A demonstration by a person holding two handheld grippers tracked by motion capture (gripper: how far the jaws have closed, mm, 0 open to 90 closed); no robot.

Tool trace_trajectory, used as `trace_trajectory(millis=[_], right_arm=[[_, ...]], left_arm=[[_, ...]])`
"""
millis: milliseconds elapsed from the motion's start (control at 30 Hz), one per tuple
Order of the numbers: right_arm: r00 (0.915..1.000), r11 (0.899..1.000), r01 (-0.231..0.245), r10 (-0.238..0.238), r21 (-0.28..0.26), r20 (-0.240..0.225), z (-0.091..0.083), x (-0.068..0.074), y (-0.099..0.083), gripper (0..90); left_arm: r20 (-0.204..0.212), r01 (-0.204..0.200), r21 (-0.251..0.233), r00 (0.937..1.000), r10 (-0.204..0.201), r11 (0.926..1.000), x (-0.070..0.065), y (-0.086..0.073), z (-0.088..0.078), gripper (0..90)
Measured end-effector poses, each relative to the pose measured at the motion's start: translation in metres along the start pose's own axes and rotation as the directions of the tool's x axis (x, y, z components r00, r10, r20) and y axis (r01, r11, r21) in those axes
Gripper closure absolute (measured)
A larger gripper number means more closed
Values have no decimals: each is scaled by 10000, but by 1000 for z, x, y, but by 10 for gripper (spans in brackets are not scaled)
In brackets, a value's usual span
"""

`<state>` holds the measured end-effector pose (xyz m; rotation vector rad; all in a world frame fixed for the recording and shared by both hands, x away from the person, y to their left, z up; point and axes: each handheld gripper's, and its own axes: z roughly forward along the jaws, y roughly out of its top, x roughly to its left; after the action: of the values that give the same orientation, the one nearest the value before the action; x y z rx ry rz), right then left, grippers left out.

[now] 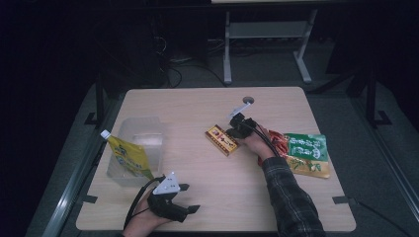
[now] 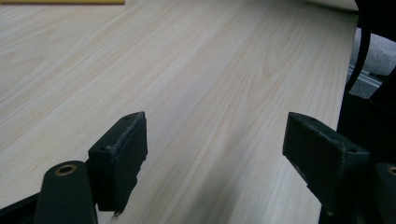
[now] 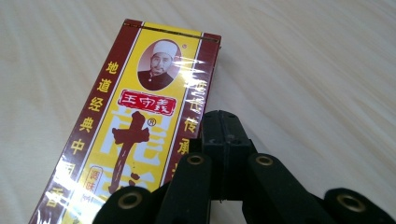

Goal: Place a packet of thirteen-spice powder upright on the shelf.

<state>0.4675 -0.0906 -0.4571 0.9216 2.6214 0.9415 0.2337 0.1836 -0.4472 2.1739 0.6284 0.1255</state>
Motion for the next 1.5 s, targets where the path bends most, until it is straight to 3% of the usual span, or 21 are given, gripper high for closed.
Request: trace_trajectory(millis=[200,300,433,567,767,933,967,1000,1033,1200,1333,1400,1500], right_arm=[[9943,9973,734,-737,-67,-765,4,11,3,900],[9856,9923,1236,-1239,-98,-1150,5,18,4,900],[9668,9807,1948,-1948,-164,-1656,8,29,7,900],[9444,9678,2504,-2500,-259,-2135,10,44,9,900],[9025,9442,3262,-3257,-463,-2820,11,66,10,900],[8560,9207,3859,-3808,-580,-3495,9,82,8,900],[8510,9141,4016,-3950,-558,-3461,8,85,8,900],[8565,9127,4055,-3986,-505,-3279,7,88,9,900],[8566,9097,4112,-4075,-583,-3165,6,90,11,900],[8733,9210,3740,-3894,-1092,-2930,7,97,26,900],[8856,9261,3687,-3762,-802,-2725,19,102,36,900],[8835,9265,3710,-3729,-624,-2836,25,104,39,900],[8692,9225,3821,-3786,-541,-3179,30,108,41,900]], left_arm=[[-12,26,-30,10000,-26,10000,0,0,0,215],[-27,23,-42,10000,-23,10000,1,0,0,215],[-34,2,-28,10000,-2,10000,1,0,-1,215],[-40,28,-43,10000,-28,10000,1,0,-1,215],[-101,21,-78,9999,-22,10000,2,0,-3,215],[-89,9,-81,10000,-10,10000,1,0,-3,214],[-85,3,-93,10000,-4,10000,1,0,-3,215],[-82,24,-108,10000,-24,9999,1,0,-3,215],[-81,10,-93,10000,-10,10000,1,1,-3,215],[-68,-8,-53,10000,8,10000,0,1,-2,214],[-64,-36,-82,10000,35,10000,0,1,-3,215],[-68,-6,-83,10000,6,10000,0,1,-3,215],[-100,-2,-144,10000,0,9999,1,1,-5,214]])
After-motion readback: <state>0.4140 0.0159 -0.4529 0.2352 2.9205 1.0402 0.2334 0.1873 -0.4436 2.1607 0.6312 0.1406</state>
